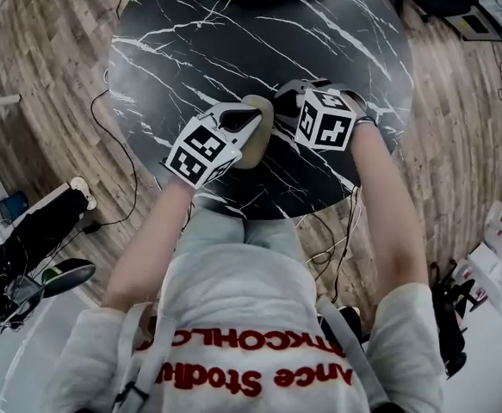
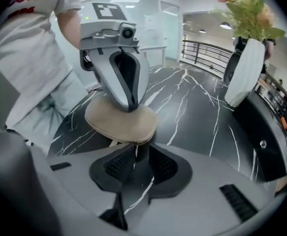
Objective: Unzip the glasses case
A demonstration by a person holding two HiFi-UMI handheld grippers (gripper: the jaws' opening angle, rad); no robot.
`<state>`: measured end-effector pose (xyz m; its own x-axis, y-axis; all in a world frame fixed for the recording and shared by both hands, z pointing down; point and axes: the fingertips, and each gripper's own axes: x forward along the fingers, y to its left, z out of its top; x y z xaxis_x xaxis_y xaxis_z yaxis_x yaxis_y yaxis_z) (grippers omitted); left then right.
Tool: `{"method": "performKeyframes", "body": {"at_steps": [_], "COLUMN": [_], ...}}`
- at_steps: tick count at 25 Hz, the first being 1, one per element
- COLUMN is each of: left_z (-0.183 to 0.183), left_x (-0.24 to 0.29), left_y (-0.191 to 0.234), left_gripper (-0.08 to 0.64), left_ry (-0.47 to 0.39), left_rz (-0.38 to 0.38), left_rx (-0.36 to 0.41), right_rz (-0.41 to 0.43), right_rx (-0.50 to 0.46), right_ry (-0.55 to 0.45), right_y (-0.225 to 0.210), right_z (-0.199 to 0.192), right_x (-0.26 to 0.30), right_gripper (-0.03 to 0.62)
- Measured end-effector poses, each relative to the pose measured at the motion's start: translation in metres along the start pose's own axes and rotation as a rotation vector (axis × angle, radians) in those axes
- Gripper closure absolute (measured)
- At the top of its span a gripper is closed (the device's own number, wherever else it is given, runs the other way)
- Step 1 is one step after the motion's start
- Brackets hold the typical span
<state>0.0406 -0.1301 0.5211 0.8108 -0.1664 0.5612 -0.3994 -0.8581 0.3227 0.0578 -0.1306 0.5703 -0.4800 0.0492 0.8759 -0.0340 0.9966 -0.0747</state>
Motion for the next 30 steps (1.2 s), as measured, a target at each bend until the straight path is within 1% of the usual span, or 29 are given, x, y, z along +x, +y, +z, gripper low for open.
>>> {"method": "performKeyframes", "body": {"at_steps": [2,3,6,10,13,17,20,24,26,30], "left_z": [0.001,0.001,0.002,0.001,0.001,-0.001,-0.002,-0.001,-0.001,-0.001], "left_x": [-0.001,-0.001,0.0,0.001,0.001,0.001,0.0,0.0,0.0,-0.001], "left_y": [0.001,0.001,0.0,0.0,-0.001,-0.003,-0.003,-0.003,-0.003,-0.003], "left_gripper": [0.552,0.552,0.552,0.552,0.552,0.554,0.554,0.554,0.554,0.554], "left_ry": [-0.026,-0.034,-0.033,-0.021,-0.033,-0.052,-0.069,-0.087,-0.098,-0.115], "left_rz": [-0.008,-0.008,0.008,0.036,0.039,0.047,0.056,0.05,0.05,0.066], "left_rx": [-0.025,-0.027,-0.01,0.022,0.021,0.024,0.034,0.042,0.05,0.074], "right_rz": [0.048,0.069,0.101,0.099,0.083,0.088,0.063,-0.008,-0.022,-0.049], "right_rx": [-0.056,-0.082,-0.142,-0.178,-0.189,-0.191,-0.178,-0.09,-0.052,-0.012], "right_ry": [0.027,0.038,0.073,0.093,0.093,0.089,0.071,0.006,-0.02,-0.041], "right_y": [0.002,0.003,0.005,0.007,0.009,0.017,0.021,0.021,0.023,0.027], "right_z": [0.001,0.002,0.001,0.001,-0.001,-0.002,-0.002,-0.002,-0.002,-0.001], "right_x": [0.001,0.001,0.001,0.002,0.002,0.002,0.003,0.003,0.002,0.002], "right_gripper": [0.497,0.518,0.524,0.532,0.532,0.532,0.534,0.546,0.547,0.546]}}
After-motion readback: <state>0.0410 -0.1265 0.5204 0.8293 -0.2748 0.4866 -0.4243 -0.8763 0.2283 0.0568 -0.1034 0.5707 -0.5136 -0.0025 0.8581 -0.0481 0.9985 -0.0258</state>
